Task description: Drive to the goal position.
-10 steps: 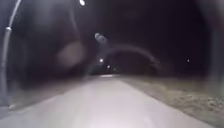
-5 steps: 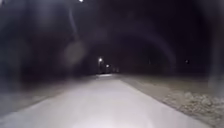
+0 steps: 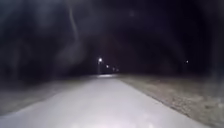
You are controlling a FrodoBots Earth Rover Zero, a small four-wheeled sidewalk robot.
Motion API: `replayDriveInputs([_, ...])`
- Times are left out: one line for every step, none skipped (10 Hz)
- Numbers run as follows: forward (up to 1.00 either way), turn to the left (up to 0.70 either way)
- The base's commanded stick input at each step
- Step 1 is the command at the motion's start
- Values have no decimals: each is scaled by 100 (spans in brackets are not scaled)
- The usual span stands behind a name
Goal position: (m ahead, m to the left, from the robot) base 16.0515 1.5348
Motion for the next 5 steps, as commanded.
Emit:
replayDriveInputs([70, 14])
replayDriveInputs([70, 5])
replayDriveInputs([70, 0])
replayDriveInputs([70, 0])
replayDriveInputs([70, 0])
